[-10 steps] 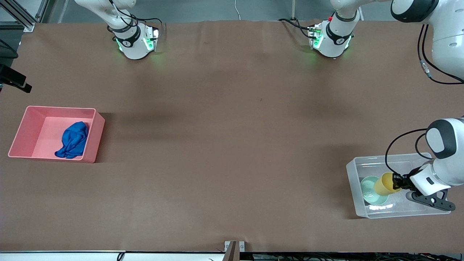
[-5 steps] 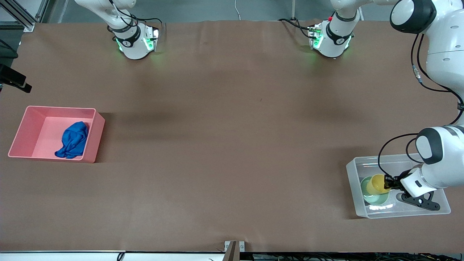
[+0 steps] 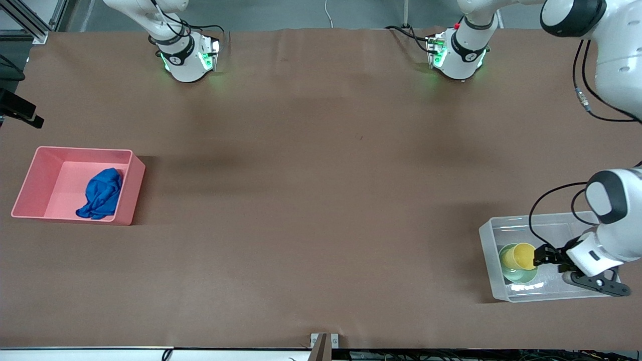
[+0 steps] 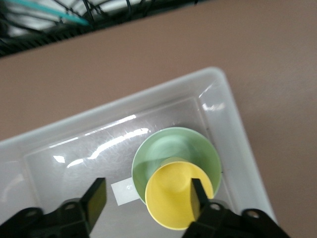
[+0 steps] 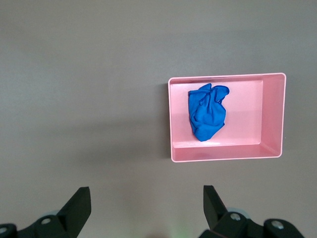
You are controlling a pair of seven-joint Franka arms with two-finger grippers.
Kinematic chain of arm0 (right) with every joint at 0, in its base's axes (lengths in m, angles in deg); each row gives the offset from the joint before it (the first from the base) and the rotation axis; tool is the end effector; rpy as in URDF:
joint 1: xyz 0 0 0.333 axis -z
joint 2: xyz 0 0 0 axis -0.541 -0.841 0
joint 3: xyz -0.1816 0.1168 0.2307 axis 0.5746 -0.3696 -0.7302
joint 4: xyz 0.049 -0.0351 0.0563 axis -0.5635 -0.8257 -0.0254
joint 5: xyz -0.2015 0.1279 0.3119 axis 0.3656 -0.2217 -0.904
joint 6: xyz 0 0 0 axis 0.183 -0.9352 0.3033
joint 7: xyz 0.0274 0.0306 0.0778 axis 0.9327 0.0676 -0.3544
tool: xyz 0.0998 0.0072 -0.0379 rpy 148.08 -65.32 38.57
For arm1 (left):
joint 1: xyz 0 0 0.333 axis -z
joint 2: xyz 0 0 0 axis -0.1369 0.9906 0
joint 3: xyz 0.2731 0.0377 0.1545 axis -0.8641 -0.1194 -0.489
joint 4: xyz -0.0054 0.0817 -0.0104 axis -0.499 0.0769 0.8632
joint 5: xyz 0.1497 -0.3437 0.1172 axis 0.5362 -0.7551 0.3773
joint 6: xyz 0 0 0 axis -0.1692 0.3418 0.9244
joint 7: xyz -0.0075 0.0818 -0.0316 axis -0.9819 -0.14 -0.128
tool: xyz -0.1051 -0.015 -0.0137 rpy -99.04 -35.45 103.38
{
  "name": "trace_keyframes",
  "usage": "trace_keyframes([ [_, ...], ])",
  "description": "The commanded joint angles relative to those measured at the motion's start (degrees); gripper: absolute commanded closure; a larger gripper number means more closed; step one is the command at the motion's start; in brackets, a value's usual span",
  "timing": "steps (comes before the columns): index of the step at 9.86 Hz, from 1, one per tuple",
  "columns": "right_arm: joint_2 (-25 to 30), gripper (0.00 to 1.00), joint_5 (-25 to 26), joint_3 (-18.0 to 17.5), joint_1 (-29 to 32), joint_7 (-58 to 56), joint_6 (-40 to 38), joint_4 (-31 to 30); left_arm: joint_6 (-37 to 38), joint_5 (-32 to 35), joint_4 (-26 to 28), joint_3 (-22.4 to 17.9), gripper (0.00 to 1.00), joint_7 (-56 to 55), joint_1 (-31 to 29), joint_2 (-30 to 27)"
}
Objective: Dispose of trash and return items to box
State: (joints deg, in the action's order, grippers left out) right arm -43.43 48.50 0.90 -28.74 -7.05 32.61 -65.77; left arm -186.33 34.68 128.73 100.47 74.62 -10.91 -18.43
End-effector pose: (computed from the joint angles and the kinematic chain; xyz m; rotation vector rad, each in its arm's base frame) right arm 0.5383 -0.0662 0.6619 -3.1347 0.1439 0.0426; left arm 0.7576 0.0730 0.3523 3.0677 -0.4463 0.3221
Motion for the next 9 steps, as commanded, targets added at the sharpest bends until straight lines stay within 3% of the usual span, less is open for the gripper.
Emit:
trace_keyframes([
  [1, 0.7, 0.00, 0.9, 0.0, -0.1, 0.2, -0.3, -0.5, 2.0, 0.9, 9.8, 1.3, 0.00, -4.1, -0.2, -10.7],
  [3, 0.7, 0.00, 0.9, 0.0, -0.1, 0.2, -0.3, -0.5, 5.6, 0.7, 17.2, 1.6, 0.00, -6.9, -0.5, -22.1],
  [5, 0.7, 0.00, 0.8, 0.0, -0.1, 0.2, -0.3, -0.5, 13.7, -0.9, 19.1, 2.5, 0.00, -7.6, 0.1, -30.1],
  [6, 0.7, 0.00, 0.8, 0.0, -0.1, 0.2, -0.3, -0.5, 18.4, -3.6, 18.6, -0.3, 0.00, -7.8, 4.8, -33.3],
  [7, 0.7, 0.00, 0.8, 0.0, -0.1, 0.2, -0.3, -0.6, 20.7, -4.5, 18.1, -6.6, 0.00, -8.0, 10.7, -36.3],
  [9, 0.7, 0.00, 0.8, 0.0, -0.1, 0.2, -0.3, -0.6, 26.4, -8.6, 16.0, -15.4, 0.00, -7.8, 18.9, -39.9],
])
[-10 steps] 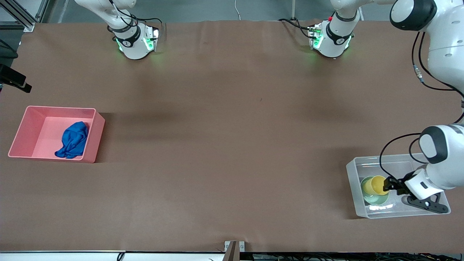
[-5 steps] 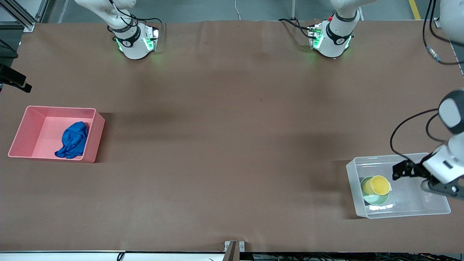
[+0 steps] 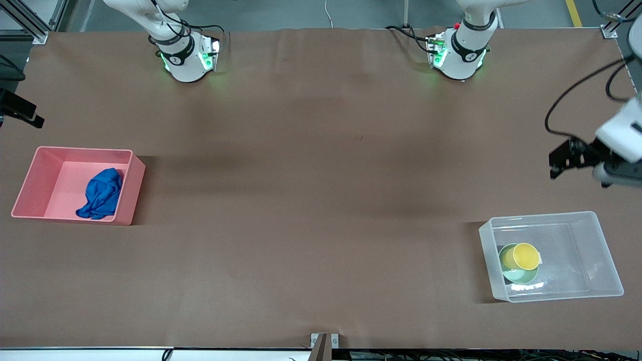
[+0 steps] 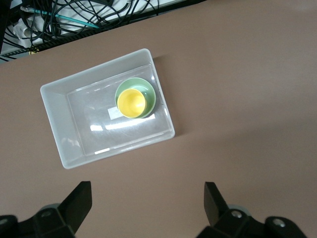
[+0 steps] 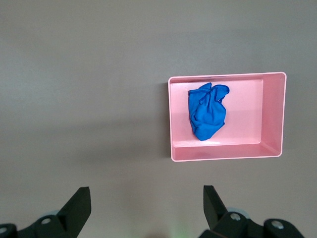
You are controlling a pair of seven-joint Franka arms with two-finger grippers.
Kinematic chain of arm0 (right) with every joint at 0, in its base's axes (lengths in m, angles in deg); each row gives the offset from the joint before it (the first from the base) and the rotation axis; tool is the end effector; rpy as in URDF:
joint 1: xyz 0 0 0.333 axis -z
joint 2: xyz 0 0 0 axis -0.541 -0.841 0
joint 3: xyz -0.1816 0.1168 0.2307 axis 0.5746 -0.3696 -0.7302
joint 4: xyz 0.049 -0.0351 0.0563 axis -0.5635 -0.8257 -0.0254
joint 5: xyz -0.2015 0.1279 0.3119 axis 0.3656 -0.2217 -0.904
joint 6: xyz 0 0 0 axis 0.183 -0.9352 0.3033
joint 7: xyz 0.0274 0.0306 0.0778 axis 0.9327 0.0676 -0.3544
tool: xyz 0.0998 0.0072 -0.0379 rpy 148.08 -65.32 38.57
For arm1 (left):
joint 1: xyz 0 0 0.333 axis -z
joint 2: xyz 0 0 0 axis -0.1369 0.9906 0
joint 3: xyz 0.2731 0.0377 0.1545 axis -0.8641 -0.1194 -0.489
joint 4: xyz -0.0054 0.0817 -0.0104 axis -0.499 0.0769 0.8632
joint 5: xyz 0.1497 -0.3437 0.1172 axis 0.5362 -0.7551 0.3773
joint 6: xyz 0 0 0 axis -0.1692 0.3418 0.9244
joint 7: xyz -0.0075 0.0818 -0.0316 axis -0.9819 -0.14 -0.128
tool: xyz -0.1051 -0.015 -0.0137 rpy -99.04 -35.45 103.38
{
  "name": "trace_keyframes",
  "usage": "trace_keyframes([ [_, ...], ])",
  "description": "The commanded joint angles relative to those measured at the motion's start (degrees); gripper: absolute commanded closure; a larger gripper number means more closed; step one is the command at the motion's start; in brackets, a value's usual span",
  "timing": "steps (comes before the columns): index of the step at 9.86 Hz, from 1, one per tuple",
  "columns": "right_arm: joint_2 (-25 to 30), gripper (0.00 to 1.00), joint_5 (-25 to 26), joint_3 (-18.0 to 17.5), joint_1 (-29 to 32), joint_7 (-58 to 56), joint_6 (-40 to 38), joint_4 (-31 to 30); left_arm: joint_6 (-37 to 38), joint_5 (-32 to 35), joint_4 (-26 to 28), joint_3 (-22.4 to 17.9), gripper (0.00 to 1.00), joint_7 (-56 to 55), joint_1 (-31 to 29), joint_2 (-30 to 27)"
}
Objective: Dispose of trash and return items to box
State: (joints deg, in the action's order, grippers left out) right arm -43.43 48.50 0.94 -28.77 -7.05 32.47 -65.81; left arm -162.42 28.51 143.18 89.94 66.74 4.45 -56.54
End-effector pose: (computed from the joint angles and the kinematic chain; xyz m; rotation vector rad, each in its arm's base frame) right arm 0.5380 -0.0663 0.6613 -3.1343 0.1442 0.0475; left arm 0.5935 -0.0408 0.6251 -3.0434 0.3968 -0.2425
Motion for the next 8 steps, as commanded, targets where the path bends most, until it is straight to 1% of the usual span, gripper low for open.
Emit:
trace_keyframes([
  [1, 0.7, 0.00, 0.8, 0.0, 0.0, 0.1, -0.2, -0.7, 6.1, -4.1, 0.0, -9.0, 0.00, 0.2, 6.6, -2.6],
  [2, 0.7, 0.00, 0.8, 0.0, 0.0, 0.2, 0.0, -0.7, 8.5, -4.3, -0.3, -10.4, 0.00, -0.1, 8.1, -3.6],
  [3, 0.7, 0.00, 0.8, 0.0, 0.1, 0.2, 0.1, -0.6, 10.6, -4.3, -0.4, -10.6, 0.00, -0.6, 8.2, -4.8],
  [5, 0.7, 0.00, 0.8, 0.0, 0.2, 0.2, 0.0, -0.6, 13.0, -4.2, -1.1, -10.5, 0.00, -1.0, 7.6, -5.1],
  [6, 0.7, 0.00, 0.8, 0.0, 0.1, 0.2, -0.1, -0.7, 14.8, -4.0, -1.9, -10.4, 0.00, -3.1, 7.6, -5.1],
  [7, 0.7, 0.00, 0.8, 0.0, 0.1, 0.1, 0.0, -0.6, 15.8, -4.0, -1.9, -10.5, 0.00, -5.5, 8.8, -5.1],
  [8, 0.7, 0.00, 0.8, 0.0, 0.1, 0.1, 0.0, -0.6, 16.8, -3.7, -1.5, -12.0, 0.00, -7.7, 11.8, -5.8],
])
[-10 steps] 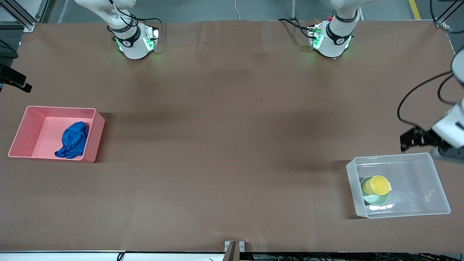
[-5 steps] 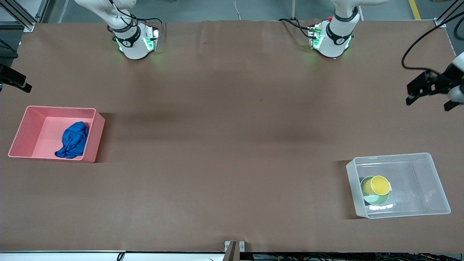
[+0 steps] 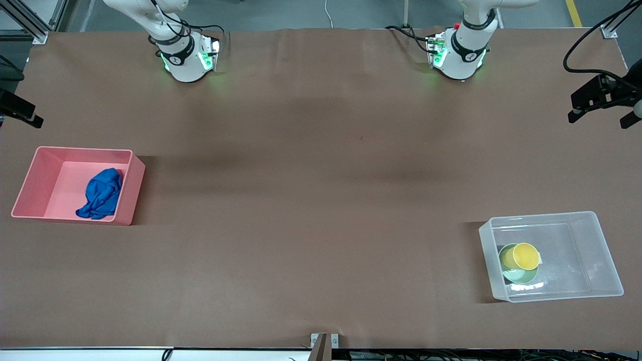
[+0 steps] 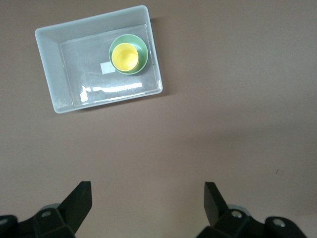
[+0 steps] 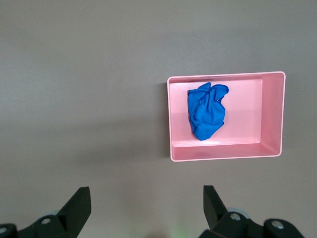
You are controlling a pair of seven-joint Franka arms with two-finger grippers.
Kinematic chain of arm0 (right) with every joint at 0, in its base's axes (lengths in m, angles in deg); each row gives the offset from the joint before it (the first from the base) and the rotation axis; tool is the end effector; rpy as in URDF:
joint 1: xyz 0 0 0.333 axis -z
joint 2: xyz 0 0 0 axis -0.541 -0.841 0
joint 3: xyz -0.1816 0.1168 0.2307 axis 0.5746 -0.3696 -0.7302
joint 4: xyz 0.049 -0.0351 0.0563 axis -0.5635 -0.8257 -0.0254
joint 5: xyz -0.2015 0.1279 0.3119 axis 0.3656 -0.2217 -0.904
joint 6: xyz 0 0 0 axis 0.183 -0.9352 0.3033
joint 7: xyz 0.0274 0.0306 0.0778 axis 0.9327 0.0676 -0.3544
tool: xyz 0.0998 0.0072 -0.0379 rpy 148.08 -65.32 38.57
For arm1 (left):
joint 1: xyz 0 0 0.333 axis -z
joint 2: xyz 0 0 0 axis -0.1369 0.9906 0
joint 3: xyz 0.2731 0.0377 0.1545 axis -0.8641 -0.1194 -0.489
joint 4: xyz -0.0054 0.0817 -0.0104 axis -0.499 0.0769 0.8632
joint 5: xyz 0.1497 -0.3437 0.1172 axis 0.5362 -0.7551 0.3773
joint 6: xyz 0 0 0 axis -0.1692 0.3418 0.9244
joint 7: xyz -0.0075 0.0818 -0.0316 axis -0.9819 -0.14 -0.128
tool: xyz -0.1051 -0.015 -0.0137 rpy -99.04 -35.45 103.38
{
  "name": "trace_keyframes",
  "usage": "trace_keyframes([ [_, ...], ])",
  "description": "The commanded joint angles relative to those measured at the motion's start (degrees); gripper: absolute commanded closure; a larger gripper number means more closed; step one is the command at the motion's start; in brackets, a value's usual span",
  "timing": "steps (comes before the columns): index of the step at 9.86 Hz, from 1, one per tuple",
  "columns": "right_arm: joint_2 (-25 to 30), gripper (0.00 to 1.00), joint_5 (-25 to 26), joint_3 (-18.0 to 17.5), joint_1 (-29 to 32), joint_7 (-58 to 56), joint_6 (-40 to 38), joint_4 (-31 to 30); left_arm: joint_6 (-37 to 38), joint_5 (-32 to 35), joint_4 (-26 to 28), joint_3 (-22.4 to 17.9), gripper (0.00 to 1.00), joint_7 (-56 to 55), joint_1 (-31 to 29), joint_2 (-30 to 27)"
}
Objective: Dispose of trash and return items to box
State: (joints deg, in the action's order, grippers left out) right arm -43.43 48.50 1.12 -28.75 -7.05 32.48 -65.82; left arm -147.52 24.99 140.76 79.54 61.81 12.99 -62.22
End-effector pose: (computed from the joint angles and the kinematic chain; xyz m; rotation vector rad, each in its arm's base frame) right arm 0.5378 -0.0682 0.6613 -3.1341 0.1497 0.0475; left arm 0.5374 -0.0269 0.6754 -3.1288 0.2110 -0.0638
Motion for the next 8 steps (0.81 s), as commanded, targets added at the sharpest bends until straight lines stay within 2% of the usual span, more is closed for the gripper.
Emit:
trace_keyframes([
  [1, 0.7, 0.00, 0.9, -0.2, 0.1, 0.1, 0.0, -0.6, 1.9, -0.1, 1.1, -2.1, 0.00, -2.9, 3.5, -0.2],
  [3, 0.7, 0.00, 0.8, -0.2, 0.1, 0.2, -0.1, -0.6, 1.9, -0.2, 1.1, -1.7, 0.00, -2.7, 1.5, -0.2],
  [8, 0.7, 0.00, 0.8, -0.2, 0.1, 0.2, -0.1, -0.6, 1.6, 0.0, 1.9, -1.0, 0.00, -2.9, 1.4, 0.1],
])
